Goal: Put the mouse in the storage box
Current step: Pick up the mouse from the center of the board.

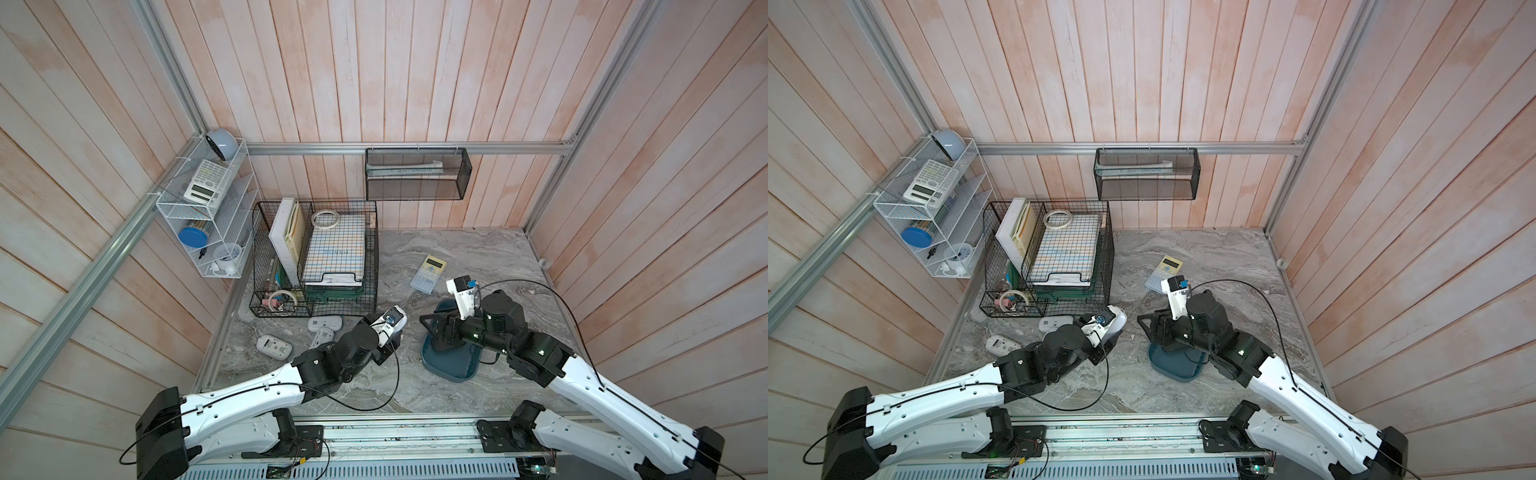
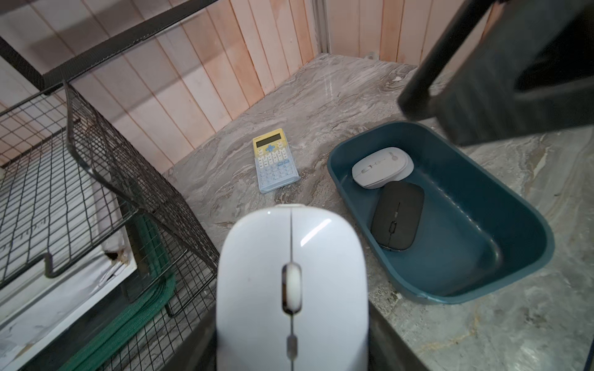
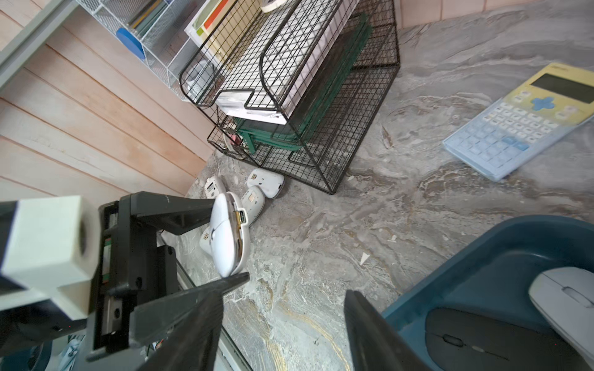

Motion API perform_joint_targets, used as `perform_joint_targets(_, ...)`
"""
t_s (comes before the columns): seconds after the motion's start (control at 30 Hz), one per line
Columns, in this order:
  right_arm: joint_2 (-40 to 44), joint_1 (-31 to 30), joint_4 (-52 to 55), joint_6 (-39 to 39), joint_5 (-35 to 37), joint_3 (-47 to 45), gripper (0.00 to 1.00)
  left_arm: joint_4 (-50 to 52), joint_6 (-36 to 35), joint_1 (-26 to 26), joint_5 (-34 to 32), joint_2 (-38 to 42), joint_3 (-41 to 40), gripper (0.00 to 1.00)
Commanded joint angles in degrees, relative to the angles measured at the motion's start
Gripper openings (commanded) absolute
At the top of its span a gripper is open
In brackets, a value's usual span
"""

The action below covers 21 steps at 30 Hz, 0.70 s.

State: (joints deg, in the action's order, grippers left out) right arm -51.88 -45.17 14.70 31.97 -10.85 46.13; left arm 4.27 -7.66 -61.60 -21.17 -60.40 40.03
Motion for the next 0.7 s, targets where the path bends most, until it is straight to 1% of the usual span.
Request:
perform_joint_targets(0.0,-2.2,0.1,-7.4,3.2,-6.6,0.9,0.66,-2.9,-4.8,0.2,3.2,1.1,-0.3,0.40)
perform_joint_targets(0.2,-8.6,-0.7,-14.5,6.6,-12.7,1.2,0.61,-3.3,-4.9,0.3,4.5,2.1,-1.1,0.41)
perform_joint_targets(0.37,-14.3,-1.4,-15.5,9.2,-14.1,2.0,0.50,-3.9,-4.7,0.2,5.3,3.5,-1.9,0.40)
perform_joint_targets(0.67,-21.1,-5.2,-18.5,11.7,-17.4,3.2,0.44,-3.7,-4.8,0.2,3.9,2.5,-1.7,0.41)
